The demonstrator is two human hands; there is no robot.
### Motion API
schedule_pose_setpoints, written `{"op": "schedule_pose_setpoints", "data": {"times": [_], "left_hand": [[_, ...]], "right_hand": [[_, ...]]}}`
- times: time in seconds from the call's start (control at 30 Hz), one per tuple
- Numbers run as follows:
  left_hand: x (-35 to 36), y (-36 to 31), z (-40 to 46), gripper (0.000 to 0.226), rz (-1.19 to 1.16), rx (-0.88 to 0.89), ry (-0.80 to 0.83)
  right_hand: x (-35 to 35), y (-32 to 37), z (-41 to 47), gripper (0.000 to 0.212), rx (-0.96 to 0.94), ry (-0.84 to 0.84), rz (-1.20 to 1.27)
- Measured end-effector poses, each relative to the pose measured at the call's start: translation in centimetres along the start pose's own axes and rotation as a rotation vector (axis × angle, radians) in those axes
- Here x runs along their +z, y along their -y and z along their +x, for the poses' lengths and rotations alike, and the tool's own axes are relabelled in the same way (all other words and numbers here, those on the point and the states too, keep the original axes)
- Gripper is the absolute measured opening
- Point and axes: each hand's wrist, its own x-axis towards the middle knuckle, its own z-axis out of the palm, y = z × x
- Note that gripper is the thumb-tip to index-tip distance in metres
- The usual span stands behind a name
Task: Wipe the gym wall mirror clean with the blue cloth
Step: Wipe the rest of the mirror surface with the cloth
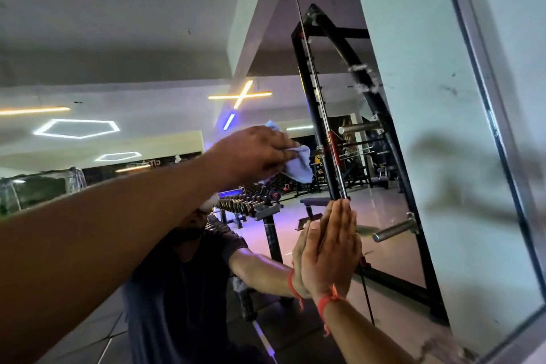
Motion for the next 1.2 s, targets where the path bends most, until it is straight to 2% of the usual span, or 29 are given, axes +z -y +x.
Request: {"op": "schedule_pose_setpoints", "data": {"times": [0.07, 0.17, 0.23, 0.3, 0.4, 0.5, 0.6, 0.63, 0.7, 0.73, 0.8, 0.87, 0.97, 1.1, 1.13, 1.2], "left_hand": [[-2.0, 1.3, 0.8, 0.033, 0.029, -0.087, 0.021], [-2.4, 3.7, 2.1, 0.033, 0.126, -0.353, -0.102], [-1.0, 2.6, 2.4, 0.036, 0.127, -0.535, -0.174], [0.9, -1.1, 1.7, 0.030, 0.082, -0.491, -0.154], [3.3, -5.8, -1.3, 0.031, -0.013, -0.144, -0.035], [3.9, -5.9, -3.2, 0.028, -0.023, 0.023, -0.018], [2.5, -3.6, -3.3, 0.034, 0.114, 0.154, 0.031], [1.7, -2.2, -3.2, 0.037, 0.161, 0.112, 0.022], [0.1, 0.0, -2.7, 0.045, 0.197, -0.154, -0.062], [-0.5, 0.2, -2.3, 0.043, 0.179, -0.311, -0.105], [0.2, -1.1, -1.8, 0.039, 0.120, -0.480, -0.163], [1.9, -3.5, -2.3, 0.043, 0.027, -0.510, -0.143], [3.4, -5.6, -4.1, 0.052, -0.050, -0.446, -0.053], [2.2, -6.4, -4.9, 0.062, -0.103, -0.451, 0.118], [1.6, -6.5, -4.9, 0.069, -0.133, -0.445, 0.187], [-0.4, -6.1, -4.4, 0.082, -0.258, -0.478, 0.320]], "right_hand": [[0.0, 0.0, 0.0, 0.064, -0.004, 0.003, -0.004], [0.1, -0.1, 0.0, 0.064, 0.011, 0.006, -0.011], [0.1, 0.0, -0.1, 0.064, 0.015, 0.016, -0.018], [0.0, 0.0, -0.1, 0.064, 0.011, 0.017, -0.019], [-0.1, 0.0, 0.0, 0.063, 0.010, 0.027, -0.010], [0.0, 0.0, 0.0, 0.065, 0.009, 0.018, -0.021], [-0.1, 0.1, 0.0, 0.067, 0.017, 0.019, -0.019], [0.0, 0.1, 0.0, 0.067, 0.023, 0.023, -0.019], [-0.1, 0.2, 0.0, 0.068, 0.025, 0.032, -0.023], [-0.1, 0.2, 0.0, 0.069, 0.024, 0.035, -0.027], [-0.1, 0.1, 0.0, 0.069, 0.030, 0.032, -0.029], [-0.1, 0.2, 0.1, 0.070, 0.039, 0.016, -0.021], [-0.4, 0.5, 0.1, 0.070, 0.050, 0.006, -0.005], [-2.9, 1.5, 0.9, 0.066, 0.045, 0.087, -0.041], [-4.0, 2.2, 1.6, 0.060, 0.087, 0.088, 0.003], [-5.6, 4.7, 3.3, 0.045, 0.131, 0.032, 0.246]]}}
